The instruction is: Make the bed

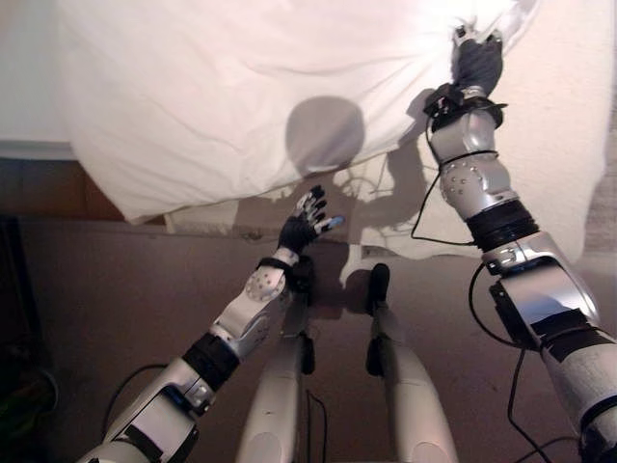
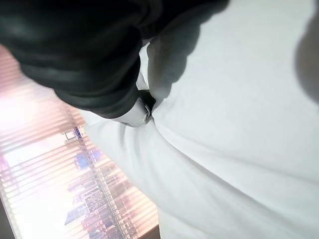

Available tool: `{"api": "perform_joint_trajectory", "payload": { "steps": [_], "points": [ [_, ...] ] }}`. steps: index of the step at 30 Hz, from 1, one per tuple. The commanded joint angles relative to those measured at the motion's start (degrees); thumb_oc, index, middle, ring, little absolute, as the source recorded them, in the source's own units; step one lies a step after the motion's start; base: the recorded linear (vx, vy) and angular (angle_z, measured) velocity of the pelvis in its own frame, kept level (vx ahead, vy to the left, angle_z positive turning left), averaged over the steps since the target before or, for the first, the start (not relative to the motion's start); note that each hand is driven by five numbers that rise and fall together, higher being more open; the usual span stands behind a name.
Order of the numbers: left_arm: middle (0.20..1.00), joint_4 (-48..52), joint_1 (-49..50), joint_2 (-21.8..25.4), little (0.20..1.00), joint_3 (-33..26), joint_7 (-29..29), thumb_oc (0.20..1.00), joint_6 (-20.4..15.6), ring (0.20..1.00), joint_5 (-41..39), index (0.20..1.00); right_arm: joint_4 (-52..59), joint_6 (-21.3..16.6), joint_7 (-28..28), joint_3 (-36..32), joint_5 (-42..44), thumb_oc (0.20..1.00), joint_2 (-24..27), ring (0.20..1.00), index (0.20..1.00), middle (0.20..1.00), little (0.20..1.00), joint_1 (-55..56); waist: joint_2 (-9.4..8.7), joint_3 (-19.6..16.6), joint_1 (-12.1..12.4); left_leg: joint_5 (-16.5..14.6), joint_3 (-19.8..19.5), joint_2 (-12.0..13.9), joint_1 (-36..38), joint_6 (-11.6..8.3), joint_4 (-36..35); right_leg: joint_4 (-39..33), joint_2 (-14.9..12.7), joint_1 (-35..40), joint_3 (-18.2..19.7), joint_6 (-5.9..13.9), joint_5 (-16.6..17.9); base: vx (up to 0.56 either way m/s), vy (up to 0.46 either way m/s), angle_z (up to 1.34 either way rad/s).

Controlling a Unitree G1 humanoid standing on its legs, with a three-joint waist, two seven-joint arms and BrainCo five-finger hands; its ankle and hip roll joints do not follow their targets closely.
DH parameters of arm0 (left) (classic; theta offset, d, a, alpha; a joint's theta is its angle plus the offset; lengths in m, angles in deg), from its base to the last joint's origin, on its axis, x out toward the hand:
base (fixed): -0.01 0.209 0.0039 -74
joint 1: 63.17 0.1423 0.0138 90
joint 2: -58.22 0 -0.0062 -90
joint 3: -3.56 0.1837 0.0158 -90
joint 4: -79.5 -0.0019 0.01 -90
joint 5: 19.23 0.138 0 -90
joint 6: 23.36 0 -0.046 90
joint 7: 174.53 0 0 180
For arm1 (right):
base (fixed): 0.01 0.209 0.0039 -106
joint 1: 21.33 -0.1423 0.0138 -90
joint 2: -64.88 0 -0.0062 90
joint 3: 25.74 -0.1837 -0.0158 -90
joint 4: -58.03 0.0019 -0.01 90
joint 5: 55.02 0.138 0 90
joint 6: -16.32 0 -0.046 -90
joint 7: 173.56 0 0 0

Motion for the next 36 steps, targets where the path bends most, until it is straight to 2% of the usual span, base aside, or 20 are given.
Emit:
{"api": "perform_joint_trajectory", "payload": {
  "steps": [1, 2, 3, 4, 6, 13, 20, 26, 31, 33, 36],
  "points": [
    [1.0, -0.78, 2.01, -1.78, 1.0, 0.99, 1.32, 1.0, -1.34, 1.0, -8.14, 1.0, 8.19, -3.87, 1.77, -2.21, -2.72, 0.2, 2.8, 0.2, 0.2, 0.2, 0.2, 0.33, -2.51, -2.38, -1.33, -6.45, 1.66, -3.96, 1.01, -1.03, 4.2, -1.28, -1.94, 1.47, -0.24, 6.74, 2.24, -0.04, -0.012, -0.2],
    [1.0, -3.11, -0.05, -4.64, 1.0, 1.21, 1.53, 1.0, -0.87, 1.0, -13.53, 1.0, 9.78, -3.71, 2.36, -2.39, -2.05, 0.2, 1.97, 0.2, 0.2, 0.2, 0.2, 2.89, -3.05, -2.86, -2.14, -6.55, 1.95, -4.04, 1.39, -0.98, 4.48, -1.11, -2.02, 1.62, -0.08, 6.7, 2.28, -0.03, -0.014, -0.1],
    [1.0, -3.22, -0.1, -4.7, 1.0, 1.23, 1.6, 1.0, -0.9, 1.0, -13.59, 1.0, 9.85, -3.69, 2.34, -2.4, -2.07, 0.2, 2.01, 0.2, 0.2, 0.2, 0.2, 2.97, -3.02, -2.86, -2.12, -6.55, 1.96, -4.04, 1.4, -0.98, 4.48, -1.11, -2.02, 1.63, -0.08, 6.7, 2.27, -0.06, -0.034, -0.04],
    [1.0, -5.88, -1.44, -7.58, 1.0, 0.49, 1.49, 1.0, -0.84, 1.0, -18.82, 1.0, 10.81, -3.14, 2.68, -2.24, -2.14, 0.2, 1.82, 0.2, 0.2, 0.2, 0.2, 4.55, -3.58, -3.35, -2.68, -6.63, 2.11, -3.99, 1.64, -0.86, 4.6, -1.06, -2.04, 1.76, 0.07, 6.7, 2.31, -0.04, -0.029, 0.02],
    [1.0, -8.16, -2.96, -10.37, 1.0, -1.15, 1.03, 1.0, -1.48, 1.0, -24.21, 1.0, 11.8, -2.62, 2.85, -1.96, -2.2, 0.2, 1.5, 0.2, 0.2, 0.2, 0.2, 6.28, -4.13, -3.71, -2.92, -6.63, 2.19, -3.96, 1.86, -0.8, 4.68, -0.83, -1.92, 1.84, 0.14, 6.67, 2.29, -0.05, -0.045, 0.0],
    [1.0, -9.13, -5.0, -15.11, 1.0, -4.99, -0.99, 1.0, -4.75, 1.0, -37.08, 1.0, 14.25, -0.93, 2.23, -1.84, -2.78, 0.2, 0.48, 0.2, 0.2, 0.2, 0.2, 9.98, -4.7, -4.2, -2.95, -6.14, 2.08, -3.64, 1.76, -0.75, 4.48, -1.46, -1.57, 1.66, -0.38, 6.41, 2.92, -0.03, -0.048, 0.01],
    [1.0, -7.87, -6.43, -14.83, 1.0, -6.2, -2.69, 1.0, -6.04, 1.0, -39.33, 1.0, 14.8, -0.69, 1.77, -2.06, -2.14, 0.2, 0.07, 0.2, 0.2, 0.2, 0.2, 11.6, -4.45, -5.37, -2.63, -3.32, 1.35, -3.13, 2.49, -1.67, 0.07, -3.09, -0.98, 1.64, -1.83, 6.39, 3.59, -0.02, -0.041, 0.01],
    [1.0, -10.62, -9.25, -15.62, 1.0, -8.82, -3.75, 1.0, -6.65, 1.0, -39.43, 1.0, 15.38, -1.09, 1.16, -3.05, -2.41, 0.2, -0.82, 0.2, 0.2, 0.2, 0.2, 13.17, -4.54, -6.0, -3.0, -3.5, 0.97, -2.83, 2.95, -2.15, -0.18, -2.99, -1.02, 1.67, -2.35, 6.26, 3.4, 0.0, -0.031, 0.02],
    [1.0, -15.13, -16.05, -13.78, 1.0, -12.07, -4.47, 1.0, -7.51, 1.0, -38.39, 1.0, 15.4, -1.65, 1.45, -3.06, -1.83, 0.2, -1.71, 0.2, 0.2, 0.2, 0.2, 14.85, -5.08, -6.55, -3.38, -3.38, 1.0, -2.31, 2.87, -2.57, -0.25, -2.8, -0.8, 1.48, -2.23, 6.01, 3.18, -0.01, -0.015, 0.01],
    [1.0, -16.5, -17.63, -13.44, 1.0, -13.43, -5.08, 1.0, -8.21, 1.0, -38.45, 1.0, 15.82, -1.93, 1.52, -3.17, -1.42, 0.2, -2.21, 0.2, 0.2, 0.2, 0.2, 15.79, -5.13, -6.83, -3.61, -3.4, 0.96, -2.17, 2.96, -2.66, -0.33, -2.59, -0.73, 1.48, -2.25, 5.91, 2.96, 0.0, -0.005, 0.03],
    [1.0, -19.15, -20.89, -14.34, 1.0, -16.33, -8.77, 1.0, -11.35, 1.0, -37.95, 1.0, 18.77, -2.73, 0.41, -4.12, -1.39, 0.2, -3.16, 0.2, 0.2, 0.2, 0.2, 18.46, -5.19, -7.01, -4.19, -3.59, 0.58, -2.05, 3.31, -2.54, -0.39, -0.7, -0.51, 1.02, -1.78, 5.55, 2.06, 0.0, -0.003, 0.07]
  ]
}}
